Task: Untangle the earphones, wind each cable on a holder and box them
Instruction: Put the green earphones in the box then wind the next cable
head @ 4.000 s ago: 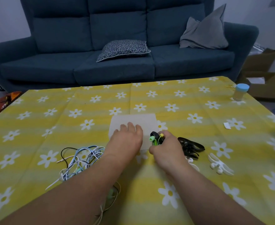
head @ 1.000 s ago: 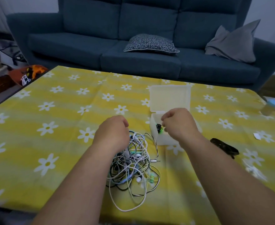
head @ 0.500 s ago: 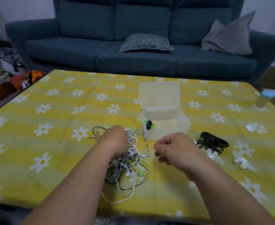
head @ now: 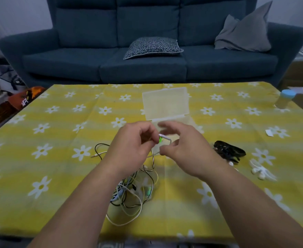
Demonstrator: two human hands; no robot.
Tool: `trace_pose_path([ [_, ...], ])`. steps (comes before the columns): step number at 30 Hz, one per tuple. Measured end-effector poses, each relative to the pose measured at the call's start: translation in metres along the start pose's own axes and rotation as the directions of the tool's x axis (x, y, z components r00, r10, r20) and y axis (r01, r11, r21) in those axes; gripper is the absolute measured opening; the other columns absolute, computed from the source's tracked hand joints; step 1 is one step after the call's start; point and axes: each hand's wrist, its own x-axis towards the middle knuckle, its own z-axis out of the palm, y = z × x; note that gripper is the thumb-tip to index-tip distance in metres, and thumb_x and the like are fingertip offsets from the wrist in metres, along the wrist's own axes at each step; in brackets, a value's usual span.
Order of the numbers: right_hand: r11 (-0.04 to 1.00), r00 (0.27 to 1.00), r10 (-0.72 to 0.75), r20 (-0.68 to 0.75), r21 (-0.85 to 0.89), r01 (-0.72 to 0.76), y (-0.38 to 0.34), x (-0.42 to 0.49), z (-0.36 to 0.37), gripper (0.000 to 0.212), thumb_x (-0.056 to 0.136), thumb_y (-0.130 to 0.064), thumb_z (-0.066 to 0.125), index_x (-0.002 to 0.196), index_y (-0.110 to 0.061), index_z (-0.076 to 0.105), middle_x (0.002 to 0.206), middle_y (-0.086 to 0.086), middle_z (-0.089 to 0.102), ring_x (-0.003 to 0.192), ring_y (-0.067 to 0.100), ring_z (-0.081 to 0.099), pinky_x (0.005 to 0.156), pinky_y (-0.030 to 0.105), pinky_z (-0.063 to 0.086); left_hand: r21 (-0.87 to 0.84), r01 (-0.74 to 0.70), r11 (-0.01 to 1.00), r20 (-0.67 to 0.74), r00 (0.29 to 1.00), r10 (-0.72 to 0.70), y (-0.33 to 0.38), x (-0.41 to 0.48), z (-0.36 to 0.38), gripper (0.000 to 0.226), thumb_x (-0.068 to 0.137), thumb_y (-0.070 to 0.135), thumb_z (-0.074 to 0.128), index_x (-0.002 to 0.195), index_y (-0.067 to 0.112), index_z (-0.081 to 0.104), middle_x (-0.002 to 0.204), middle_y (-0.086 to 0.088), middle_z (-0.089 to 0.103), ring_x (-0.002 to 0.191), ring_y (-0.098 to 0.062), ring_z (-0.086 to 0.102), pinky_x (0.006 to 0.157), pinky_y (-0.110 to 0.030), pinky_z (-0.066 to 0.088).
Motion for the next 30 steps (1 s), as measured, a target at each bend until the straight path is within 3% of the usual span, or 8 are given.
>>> trace_pose_path([
  [2, 1.0, 0.997, 0.008, -0.072, -0.021, -0.009, 0.0, 0.001, 0.004, 0.002, 0.085, -0.019, 0.072, 0.086, -0.019, 0.074, 0.074, 0.0, 0.07, 0.064, 0.017, 0.061, 0.065, 0.036, 0.053, -0.06, 0.019, 0.998, -0.004, 1.0, -0.019, -0.003, 0.001, 0.004, 0.031, 0.086, -0.006, 0.064, 0.08, 0.022, 0.053, 0.072, 0.004, 0.065, 0.066, -0.016, 0.065, 0.063, -0.039, 0.051],
  [5, 0.982, 0.968, 0.048, -0.244, 0.191, 0.0, -0.003, 0.002, 0.0, 0.019, 0.092, -0.025, 0.068, 0.076, -0.016, 0.07, 0.054, -0.01, 0.056, 0.053, 0.012, 0.056, 0.069, 0.045, 0.059, -0.004, 0.101, 0.995, 0.054, 0.993, -0.101, -0.017, 0.0, 0.007, 0.032, 0.088, 0.003, 0.063, 0.087, 0.03, 0.045, 0.076, -0.001, 0.062, 0.07, -0.024, 0.062, 0.066, -0.046, 0.051],
  [10, 0.834, 0.904, 0.163, -0.394, 0.545, 0.087, -0.014, -0.001, -0.023, 0.025, 0.101, -0.022, 0.053, 0.079, -0.015, 0.063, 0.058, -0.005, 0.048, 0.052, 0.007, 0.045, 0.068, 0.033, 0.056, 0.452, 0.218, 0.865, 0.155, 0.936, -0.317, -0.04, -0.007, 0.001, 0.025, 0.085, 0.008, 0.058, 0.075, 0.03, 0.061, 0.076, 0.01, 0.064, 0.077, -0.017, 0.061, 0.068, -0.029, 0.05],
  [15, 0.823, 0.848, 0.178, -0.499, 0.548, 0.15, -0.01, -0.003, -0.038, 0.028, 0.103, -0.022, 0.049, 0.076, -0.02, 0.058, 0.06, -0.004, 0.049, 0.055, 0.01, 0.043, 0.061, 0.03, 0.048, 0.664, 0.253, 0.703, 0.082, 0.911, -0.405, -0.044, -0.005, -0.009, 0.006, 0.081, 0.026, 0.062, 0.078, 0.028, 0.066, 0.081, 0.012, 0.067, 0.088, -0.014, 0.06, 0.107, -0.043, 0.031],
  [18, 0.851, 0.801, 0.181, -0.571, 0.499, 0.163, -0.006, -0.003, -0.045, 0.028, 0.101, -0.024, 0.051, 0.075, -0.022, 0.06, 0.063, -0.003, 0.046, 0.057, 0.011, 0.04, 0.055, 0.026, 0.039, 0.718, 0.262, 0.644, 0.113, 0.87, -0.48, -0.042, -0.007, -0.017, 0.01, 0.08, 0.027, 0.062, 0.085, 0.028, 0.071, 0.081, 0.009, 0.067, 0.094, -0.011, 0.06, 0.116, -0.053, 0.006],
  [23, 0.854, 0.672, 0.374, -0.639, 0.52, 0.018, 0.002, 0.003, -0.055, 0.024, 0.093, -0.024, 0.06, 0.071, -0.019, 0.063, 0.063, -0.001, 0.043, 0.061, 0.014, 0.04, 0.06, 0.032, 0.037, 0.702, 0.238, 0.671, 0.148, 0.873, -0.464, -0.047, -0.005, -0.028, 0.015, 0.088, 0.038, 0.061, 0.08, 0.032, 0.073, 0.075, 0.008, 0.067, 0.089, -0.008, 0.061, 0.116, -0.056, 0.002],
  [27, 0.885, 0.817, 0.45, -0.36, 0.06, -0.461, 0.009, 0.005, -0.06, 0.011, 0.081, -0.015, 0.067, 0.073, -0.01, 0.071, 0.073, 0.009, 0.065, 0.073, 0.029, 0.061, 0.066, 0.035, 0.047, 0.491, 0.195, 0.849, 0.217, 0.917, -0.336, -0.055, -0.002, -0.036, 0.025, 0.093, 0.046, 0.055, 0.083, 0.031, 0.072, 0.086, 0.007, 0.071, 0.089, -0.013, 0.064, 0.11, -0.054, 0.03],
  [30, 0.744, 0.874, 0.435, -0.218, -0.459, -0.485, 0.009, 0.001, -0.045, 0.021, 0.076, -0.016, 0.067, 0.096, -0.011, 0.074, 0.091, 0.009, 0.072, 0.089, 0.032, 0.068, 0.072, 0.032, 0.051, 0.335, 0.144, 0.931, 0.23, 0.946, -0.229, -0.048, -0.001, -0.036, 0.023, 0.088, 0.046, 0.057, 0.081, 0.034, 0.076, 0.097, 0.022, 0.07, 0.097, -0.006, 0.064, 0.098, -0.044, 0.045],
])
